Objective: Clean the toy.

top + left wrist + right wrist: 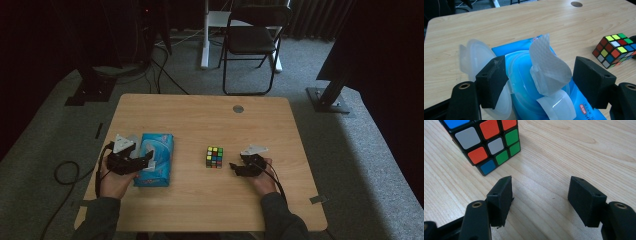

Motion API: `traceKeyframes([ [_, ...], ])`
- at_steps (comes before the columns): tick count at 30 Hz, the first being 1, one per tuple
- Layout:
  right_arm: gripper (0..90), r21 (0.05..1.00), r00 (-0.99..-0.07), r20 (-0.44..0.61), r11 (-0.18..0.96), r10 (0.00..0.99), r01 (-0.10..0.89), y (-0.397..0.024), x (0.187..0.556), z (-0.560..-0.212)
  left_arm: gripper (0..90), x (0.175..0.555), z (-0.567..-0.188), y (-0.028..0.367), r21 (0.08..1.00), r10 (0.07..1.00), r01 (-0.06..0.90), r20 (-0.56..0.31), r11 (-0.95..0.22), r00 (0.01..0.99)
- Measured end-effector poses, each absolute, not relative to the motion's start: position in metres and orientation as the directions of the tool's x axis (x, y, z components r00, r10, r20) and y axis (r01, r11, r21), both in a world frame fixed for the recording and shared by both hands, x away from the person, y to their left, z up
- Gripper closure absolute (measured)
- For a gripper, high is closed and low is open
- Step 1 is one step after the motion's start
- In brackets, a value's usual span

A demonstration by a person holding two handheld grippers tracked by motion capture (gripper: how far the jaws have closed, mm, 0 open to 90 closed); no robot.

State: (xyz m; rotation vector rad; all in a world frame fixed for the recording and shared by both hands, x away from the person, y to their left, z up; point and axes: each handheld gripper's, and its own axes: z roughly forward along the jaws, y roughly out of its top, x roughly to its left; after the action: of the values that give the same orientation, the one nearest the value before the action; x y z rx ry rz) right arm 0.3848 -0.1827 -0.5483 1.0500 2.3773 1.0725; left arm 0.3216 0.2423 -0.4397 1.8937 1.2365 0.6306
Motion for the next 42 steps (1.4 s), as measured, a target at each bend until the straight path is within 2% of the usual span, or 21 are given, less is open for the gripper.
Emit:
traceKeyframes([
  [4, 35.7, 0.748, -0.675, 0.003, 0.446, 0.738, 0.491, -0.183, 0.385, -0.548, 31.2, 0.322, -0.445, 0.235, 0.805, 0.909, 0.534, 0.016, -0.259, 0.417],
  [12, 35.7, 0.749, -0.674, 0.004, 0.444, 0.739, 0.492, -0.182, 0.385, -0.548, 47.2, 0.326, -0.452, 0.232, 0.785, 0.903, 0.556, 0.009, -0.274, 0.431],
  [20, 35.7, 0.749, -0.674, 0.005, 0.444, 0.739, 0.492, -0.182, 0.385, -0.548, 57.7, 0.331, -0.454, 0.226, 0.774, 0.912, 0.570, 0.020, -0.274, 0.410],
  [32, 35.7, 0.749, -0.674, 0.005, 0.444, 0.739, 0.492, -0.182, 0.385, -0.548, 84.6, 0.335, -0.454, 0.222, 0.752, 0.913, 0.589, 0.040, -0.295, 0.407],
  [42, 35.7, 0.748, -0.675, 0.004, 0.445, 0.738, 0.492, -0.183, 0.385, -0.548, 88.2, 0.337, -0.448, 0.227, 0.764, 0.918, 0.587, 0.017, -0.268, 0.396],
])
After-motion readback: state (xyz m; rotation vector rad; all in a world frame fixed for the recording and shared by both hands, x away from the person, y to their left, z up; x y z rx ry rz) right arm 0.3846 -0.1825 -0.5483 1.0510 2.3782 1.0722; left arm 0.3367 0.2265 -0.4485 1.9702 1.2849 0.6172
